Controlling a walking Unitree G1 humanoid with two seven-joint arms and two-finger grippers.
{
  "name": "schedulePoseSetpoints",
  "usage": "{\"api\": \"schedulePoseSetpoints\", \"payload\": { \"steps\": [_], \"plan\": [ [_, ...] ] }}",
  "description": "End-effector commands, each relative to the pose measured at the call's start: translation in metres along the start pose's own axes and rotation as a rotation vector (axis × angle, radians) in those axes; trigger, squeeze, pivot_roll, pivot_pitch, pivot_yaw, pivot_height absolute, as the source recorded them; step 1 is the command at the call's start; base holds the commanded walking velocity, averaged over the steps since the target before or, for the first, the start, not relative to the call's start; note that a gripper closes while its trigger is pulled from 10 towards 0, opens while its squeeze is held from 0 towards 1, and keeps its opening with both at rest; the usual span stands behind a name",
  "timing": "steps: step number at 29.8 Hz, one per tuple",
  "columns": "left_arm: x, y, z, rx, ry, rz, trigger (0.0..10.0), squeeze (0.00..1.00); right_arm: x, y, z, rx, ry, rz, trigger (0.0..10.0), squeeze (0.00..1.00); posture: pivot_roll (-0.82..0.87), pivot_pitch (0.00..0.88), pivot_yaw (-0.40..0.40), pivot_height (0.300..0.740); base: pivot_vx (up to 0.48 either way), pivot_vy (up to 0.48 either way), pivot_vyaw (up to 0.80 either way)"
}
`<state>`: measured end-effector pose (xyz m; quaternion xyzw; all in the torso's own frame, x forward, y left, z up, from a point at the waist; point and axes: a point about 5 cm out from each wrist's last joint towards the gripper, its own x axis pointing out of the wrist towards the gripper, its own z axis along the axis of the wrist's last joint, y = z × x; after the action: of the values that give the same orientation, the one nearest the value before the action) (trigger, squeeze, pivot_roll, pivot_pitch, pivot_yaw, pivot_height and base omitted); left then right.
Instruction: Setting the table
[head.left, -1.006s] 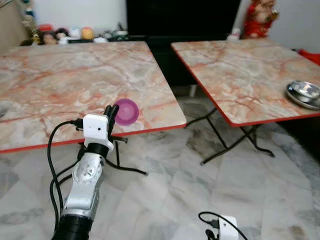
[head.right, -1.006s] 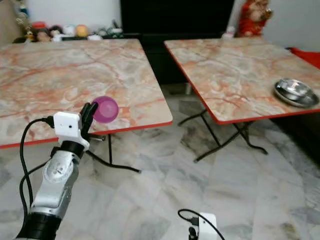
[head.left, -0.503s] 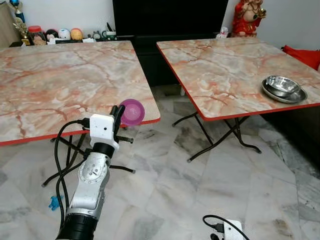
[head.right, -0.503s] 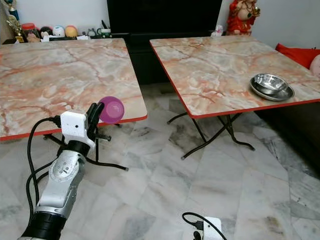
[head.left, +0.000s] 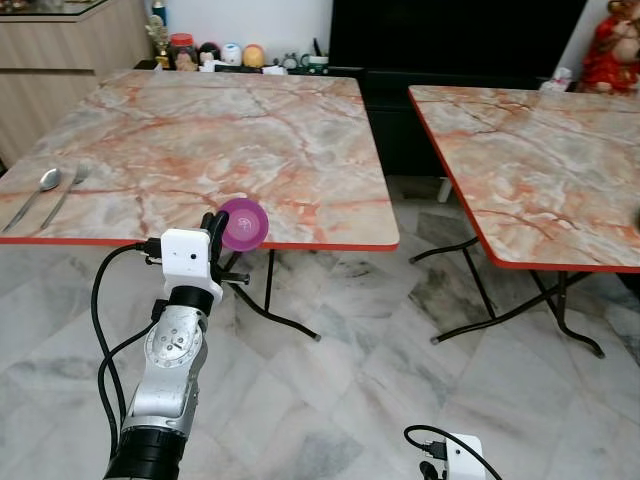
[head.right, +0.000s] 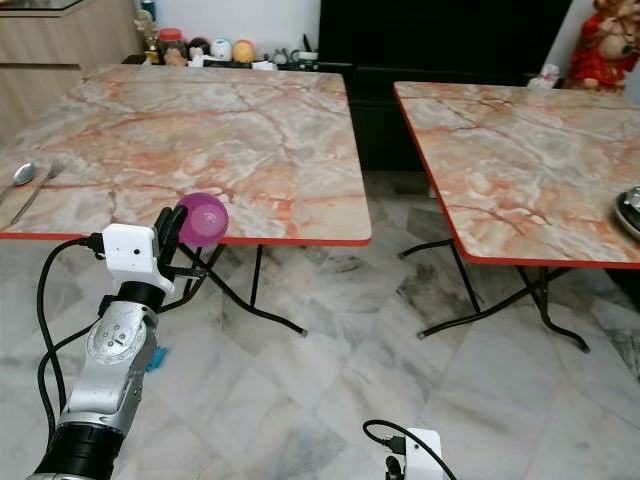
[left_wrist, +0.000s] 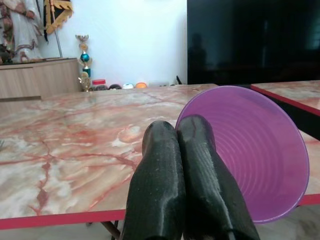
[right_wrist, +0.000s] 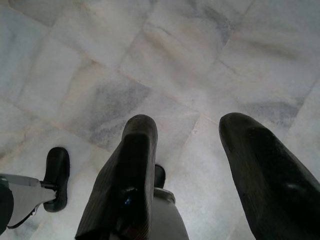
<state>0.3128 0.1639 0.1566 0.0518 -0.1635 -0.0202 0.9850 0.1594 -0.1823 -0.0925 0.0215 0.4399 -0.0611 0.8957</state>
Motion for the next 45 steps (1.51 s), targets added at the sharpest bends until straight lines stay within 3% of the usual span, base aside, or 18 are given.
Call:
{"api": "schedulePoseSetpoints", "payload": {
  "steps": [1,12,23,35,45],
  "plan": [
    [0.0027,-0.001,0.0011,0.01,0.001,0.004,10.0,0.0,-0.001,-0.0042,-0.0033,-0.005,0.012,-0.007,10.0,0.0,0.18,0.0,-0.081,0.74,0.0,0.0,0.58],
    [0.0036,0.0076,-0.0017,0.035,0.017,0.058,10.0,0.0,-0.0008,-0.0052,-0.0026,-0.012,0.013,-0.006,10.0,0.0,0.18,0.0,-0.086,0.74,0.0,-0.082,0.23],
    [0.0044,0.0082,-0.0033,0.026,0.029,0.069,10.0,0.0,-0.0007,-0.0048,-0.0025,-0.014,0.014,-0.005,10.0,0.0,0.18,0.0,-0.083,0.74,0.0,-0.082,0.64],
    [0.0066,0.0065,-0.0036,0.038,0.028,0.062,10.0,0.0,-0.0007,-0.0042,-0.0028,-0.021,0.016,-0.001,10.0,0.0,0.18,0.0,-0.08,0.74,0.0,0.0,0.07],
    [0.007,0.0032,-0.0052,0.039,0.032,0.05,10.0,0.0,-0.001,-0.0046,-0.0036,-0.019,0.016,-0.003,10.0,0.0,0.17,0.0,-0.077,0.74,0.0,-0.374,0.4]
  ]
}}
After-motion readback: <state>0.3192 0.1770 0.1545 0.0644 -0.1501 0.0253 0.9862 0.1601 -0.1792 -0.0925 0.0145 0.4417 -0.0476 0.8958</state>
